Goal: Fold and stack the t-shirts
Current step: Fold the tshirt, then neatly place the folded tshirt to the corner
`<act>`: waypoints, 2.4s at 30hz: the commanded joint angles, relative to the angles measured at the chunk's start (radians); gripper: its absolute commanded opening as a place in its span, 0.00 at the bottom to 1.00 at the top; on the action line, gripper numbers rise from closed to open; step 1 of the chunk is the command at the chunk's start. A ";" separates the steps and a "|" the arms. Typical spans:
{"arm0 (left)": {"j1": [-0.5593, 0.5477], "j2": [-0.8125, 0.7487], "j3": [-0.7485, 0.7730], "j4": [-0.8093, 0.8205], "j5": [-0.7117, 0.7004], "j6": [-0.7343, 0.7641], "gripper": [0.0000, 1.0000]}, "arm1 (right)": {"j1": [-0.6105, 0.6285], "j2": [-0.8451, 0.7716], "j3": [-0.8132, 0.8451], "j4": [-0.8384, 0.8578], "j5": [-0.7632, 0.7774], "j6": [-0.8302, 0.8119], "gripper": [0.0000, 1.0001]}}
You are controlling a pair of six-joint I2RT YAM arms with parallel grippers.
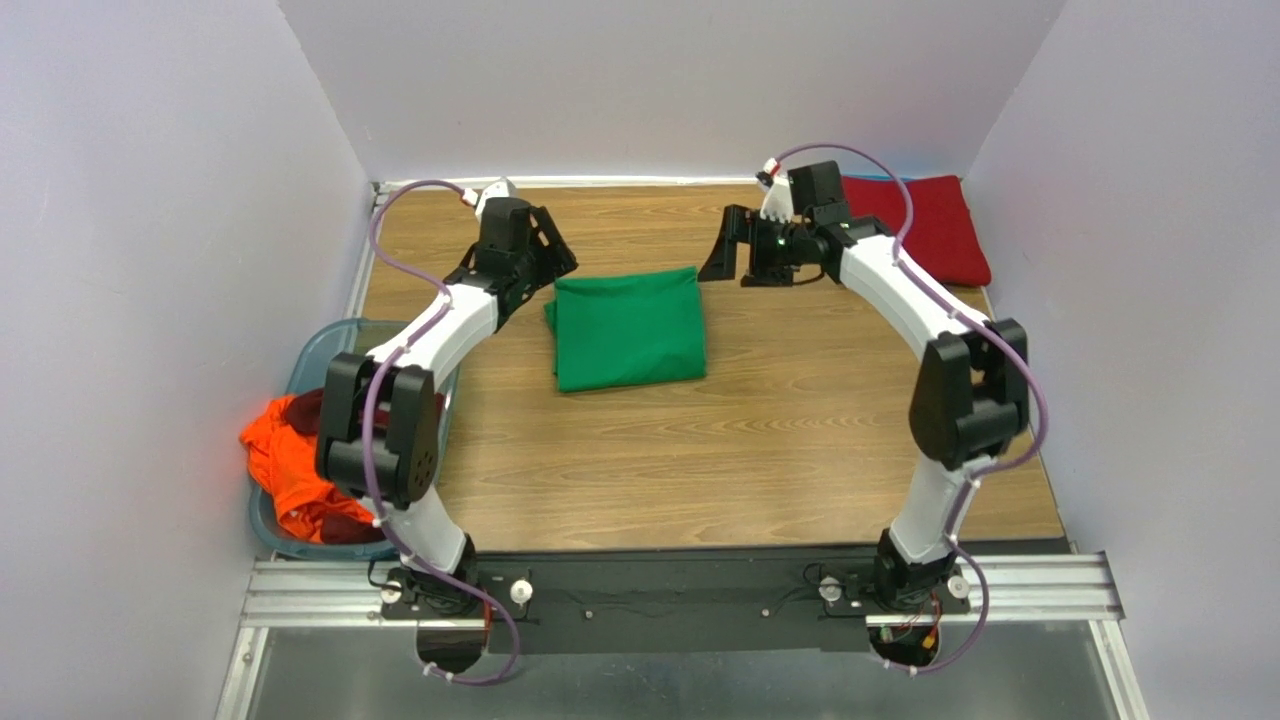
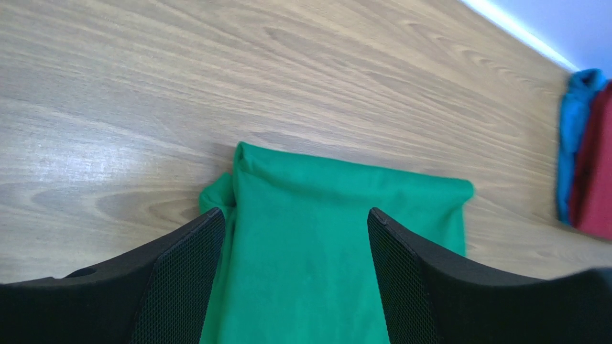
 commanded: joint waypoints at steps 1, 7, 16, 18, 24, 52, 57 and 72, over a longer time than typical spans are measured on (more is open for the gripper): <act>-0.010 -0.076 -0.072 0.086 0.113 0.010 0.80 | 0.051 -0.088 -0.127 0.122 -0.228 0.037 1.00; -0.031 -0.029 -0.115 0.197 0.337 0.016 0.80 | 0.124 -0.044 -0.210 0.266 -0.308 0.113 1.00; -0.047 0.051 -0.213 0.286 0.409 0.007 0.80 | 0.126 0.102 -0.226 0.351 -0.202 0.110 1.00; -0.047 0.060 -0.238 0.300 0.411 0.010 0.80 | 0.126 0.116 -0.243 0.352 -0.188 0.104 1.00; -0.045 0.109 -0.279 0.301 0.388 0.028 0.80 | 0.124 0.151 -0.317 0.351 -0.104 0.084 1.00; -0.042 -0.891 -0.445 -0.035 -0.095 -0.054 0.96 | 0.123 -0.275 -0.325 0.213 0.280 0.073 1.00; -0.042 -1.033 -0.471 -0.116 -0.129 -0.102 0.98 | 0.121 -0.177 -0.274 0.210 0.227 0.074 1.00; -0.042 -1.106 -0.483 -0.368 -0.154 -0.058 0.98 | 0.123 0.128 -0.135 0.194 0.223 0.068 0.94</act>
